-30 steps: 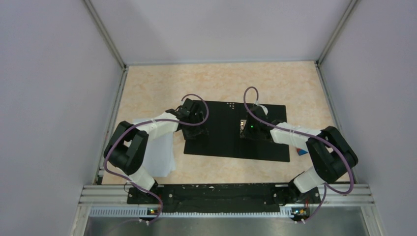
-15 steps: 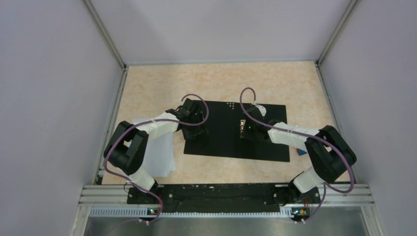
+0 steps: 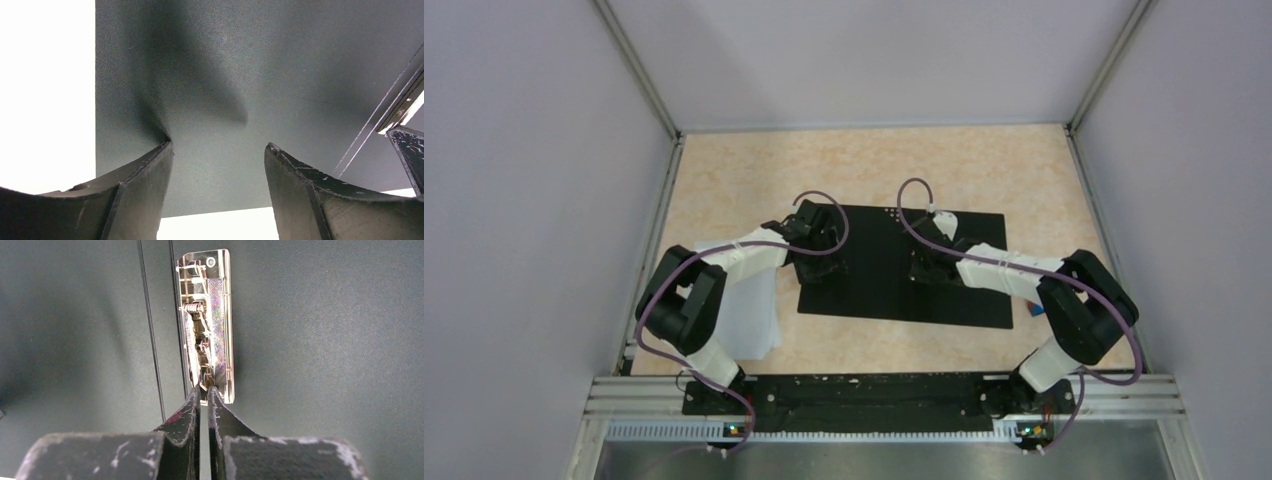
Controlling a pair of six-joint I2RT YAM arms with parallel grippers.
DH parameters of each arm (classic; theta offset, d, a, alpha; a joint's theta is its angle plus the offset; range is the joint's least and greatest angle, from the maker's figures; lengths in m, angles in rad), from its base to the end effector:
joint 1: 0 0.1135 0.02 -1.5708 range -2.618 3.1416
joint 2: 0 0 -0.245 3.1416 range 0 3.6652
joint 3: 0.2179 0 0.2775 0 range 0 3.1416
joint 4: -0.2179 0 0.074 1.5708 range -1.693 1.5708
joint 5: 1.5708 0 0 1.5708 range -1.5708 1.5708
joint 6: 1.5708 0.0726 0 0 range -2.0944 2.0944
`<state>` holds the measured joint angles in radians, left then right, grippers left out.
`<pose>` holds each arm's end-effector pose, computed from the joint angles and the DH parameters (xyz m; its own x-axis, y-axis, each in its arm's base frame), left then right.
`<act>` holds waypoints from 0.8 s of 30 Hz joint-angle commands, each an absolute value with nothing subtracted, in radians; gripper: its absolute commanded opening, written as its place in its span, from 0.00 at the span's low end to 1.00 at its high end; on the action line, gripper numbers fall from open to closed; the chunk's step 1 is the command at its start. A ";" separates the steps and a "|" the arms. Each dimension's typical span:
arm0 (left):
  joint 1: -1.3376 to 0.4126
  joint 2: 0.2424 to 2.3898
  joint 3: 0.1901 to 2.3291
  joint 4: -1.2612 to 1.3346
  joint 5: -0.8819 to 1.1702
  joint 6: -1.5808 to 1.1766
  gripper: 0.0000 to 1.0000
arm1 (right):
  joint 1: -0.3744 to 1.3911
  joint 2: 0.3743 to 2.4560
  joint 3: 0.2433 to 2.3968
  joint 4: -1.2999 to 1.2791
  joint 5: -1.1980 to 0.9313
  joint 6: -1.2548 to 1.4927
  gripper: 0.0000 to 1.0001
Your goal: Put the files into the folder
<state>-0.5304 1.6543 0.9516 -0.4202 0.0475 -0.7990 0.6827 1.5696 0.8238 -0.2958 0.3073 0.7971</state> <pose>0.2997 -0.1797 0.0963 -0.9171 -0.2920 -0.2714 -0.1924 0.9204 -0.3402 0.2712 0.1922 0.0951 -0.8134 0.2174 -0.5396 0.1417 0.9737 0.1787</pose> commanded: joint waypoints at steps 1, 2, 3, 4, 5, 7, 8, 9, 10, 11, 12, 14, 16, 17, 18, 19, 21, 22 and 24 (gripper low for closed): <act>-0.512 1.726 0.895 -0.531 -0.081 -0.763 0.74 | 0.667 1.616 0.806 -0.520 0.512 0.766 0.00; -0.512 1.725 0.895 -0.532 -0.083 -0.763 0.74 | 0.667 1.612 0.807 -0.523 0.515 0.767 0.00; -0.511 1.725 0.893 -0.535 -0.084 -0.762 0.74 | 0.667 1.605 0.807 -0.527 0.517 0.768 0.00; -0.509 1.724 0.892 -0.534 -0.084 -0.760 0.74 | 0.667 1.598 0.807 -0.526 0.515 0.768 0.00; -0.507 1.723 0.892 -0.534 -0.083 -0.760 0.74 | 0.667 1.591 0.807 -0.527 0.512 0.769 0.00; -0.506 1.721 0.890 -0.533 -0.084 -0.757 0.74 | 0.667 1.581 0.809 -0.531 0.508 0.768 0.00; -0.505 1.721 0.889 -0.532 -0.084 -0.757 0.74 | 0.666 1.578 0.811 -0.534 0.508 0.769 0.00; -0.505 1.720 0.887 -0.531 -0.083 -0.756 0.74 | 0.666 1.576 0.813 -0.536 0.508 0.768 0.00; -0.505 1.717 0.886 -0.531 -0.082 -0.757 0.74 | 0.666 1.572 0.813 -0.537 0.506 0.768 0.00; -0.504 1.716 0.885 -0.531 -0.081 -0.757 0.74 | 0.664 1.563 0.814 -0.538 0.500 0.767 0.00; -0.504 1.713 0.886 -0.531 -0.081 -0.757 0.75 | 0.664 1.552 0.817 -0.538 0.494 0.767 0.00; -0.505 1.709 0.885 -0.531 -0.080 -0.755 0.74 | 0.664 1.531 0.831 -0.544 0.483 0.766 0.00; -0.505 1.706 0.885 -0.533 -0.078 -0.755 0.74 | 0.664 1.514 0.852 -0.554 0.475 0.762 0.00; -0.504 1.704 0.886 -0.532 -0.078 -0.754 0.74 | 0.664 1.507 0.863 -0.560 0.470 0.761 0.00; -0.505 1.702 0.887 -0.532 -0.077 -0.754 0.74 | 0.664 1.500 0.875 -0.563 0.464 0.759 0.00; -0.504 1.699 0.888 -0.533 -0.076 -0.753 0.74 | 0.664 1.492 0.888 -0.568 0.459 0.757 0.00; -0.505 1.693 0.894 -0.539 -0.075 -0.747 0.74 | 0.664 1.475 0.916 -0.570 0.447 0.756 0.00; -0.505 1.691 0.898 -0.542 -0.074 -0.742 0.74 | 0.664 1.467 0.930 -0.570 0.442 0.754 0.00; -0.506 1.685 0.908 -0.550 -0.075 -0.736 0.74 | 0.663 1.457 0.965 -0.570 0.437 0.749 0.00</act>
